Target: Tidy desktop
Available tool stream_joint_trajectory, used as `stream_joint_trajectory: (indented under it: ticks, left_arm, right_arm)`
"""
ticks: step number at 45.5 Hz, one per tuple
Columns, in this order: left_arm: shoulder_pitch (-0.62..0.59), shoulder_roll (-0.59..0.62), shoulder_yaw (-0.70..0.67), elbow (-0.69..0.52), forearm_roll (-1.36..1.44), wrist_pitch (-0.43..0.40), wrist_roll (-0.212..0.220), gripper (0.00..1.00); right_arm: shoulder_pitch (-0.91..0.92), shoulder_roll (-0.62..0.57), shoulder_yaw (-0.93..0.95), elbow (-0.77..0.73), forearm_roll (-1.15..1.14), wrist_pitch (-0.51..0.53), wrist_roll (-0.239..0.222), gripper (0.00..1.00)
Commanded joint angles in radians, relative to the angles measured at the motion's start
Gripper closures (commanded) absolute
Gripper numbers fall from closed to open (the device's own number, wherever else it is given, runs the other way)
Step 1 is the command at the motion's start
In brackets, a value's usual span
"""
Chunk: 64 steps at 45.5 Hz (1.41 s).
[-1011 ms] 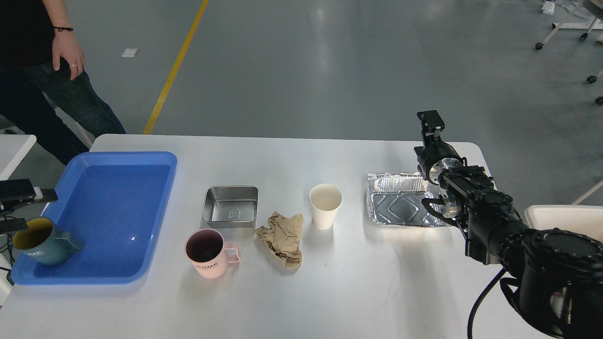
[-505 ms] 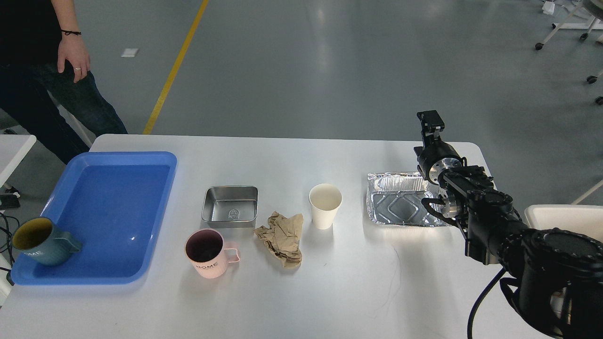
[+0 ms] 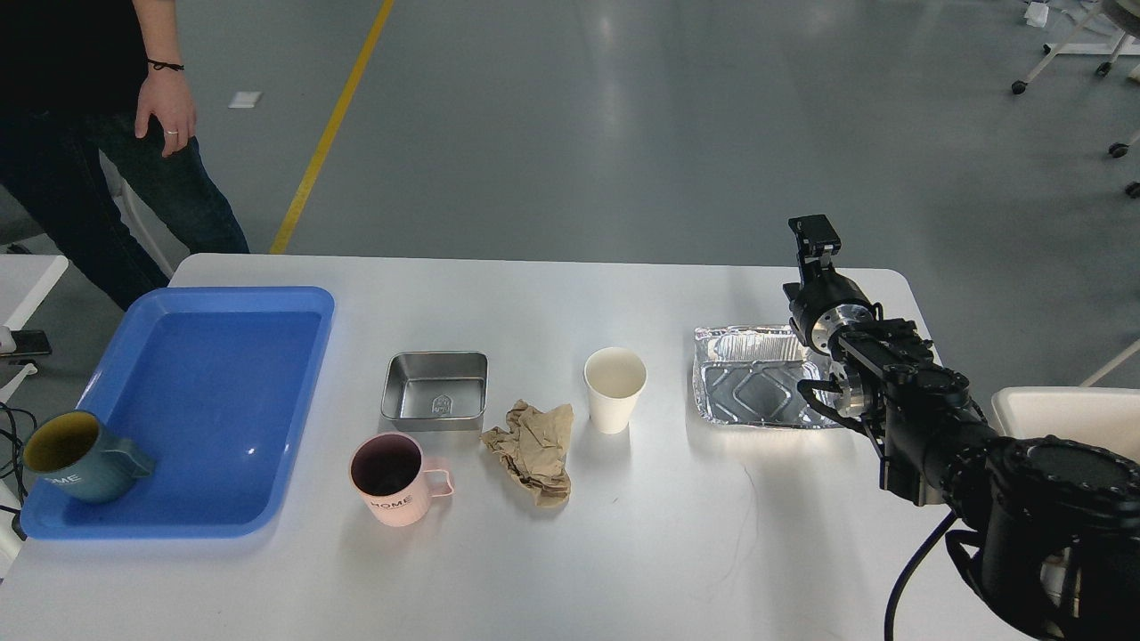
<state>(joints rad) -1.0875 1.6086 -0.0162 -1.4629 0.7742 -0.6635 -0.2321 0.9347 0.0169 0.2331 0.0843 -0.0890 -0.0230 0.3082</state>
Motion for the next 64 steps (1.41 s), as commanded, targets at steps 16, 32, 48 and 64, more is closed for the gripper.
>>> stream_joint_trajectory:
  ticks: [16,32,48,64]
  left_arm:
    - [-0.005,-0.072,-0.03,0.124,-0.004,-0.045,-0.012,0.02]
    - [-0.005,-0.075,-0.027,0.122,-0.003,-0.07,0.036,0.02]
    - [-0.006,-0.076,-0.03,0.111,-0.001,-0.114,0.128,0.02]
    - [-0.019,-0.324,-0.034,0.145,0.003,-0.102,0.319,0.02]
  right_arm:
    - [-0.004,0.0,0.0,0.0,0.0,0.0,0.0,0.0]
    - [-0.004,-0.002,0.0,0.0,0.0,0.0,0.0,0.0]
    - [-0.005,0.0,0.0,0.0,0.0,0.0,0.0,0.0]
    - [-0.013,0.0,0.0,0.0,0.0,0.0,0.0,0.0]
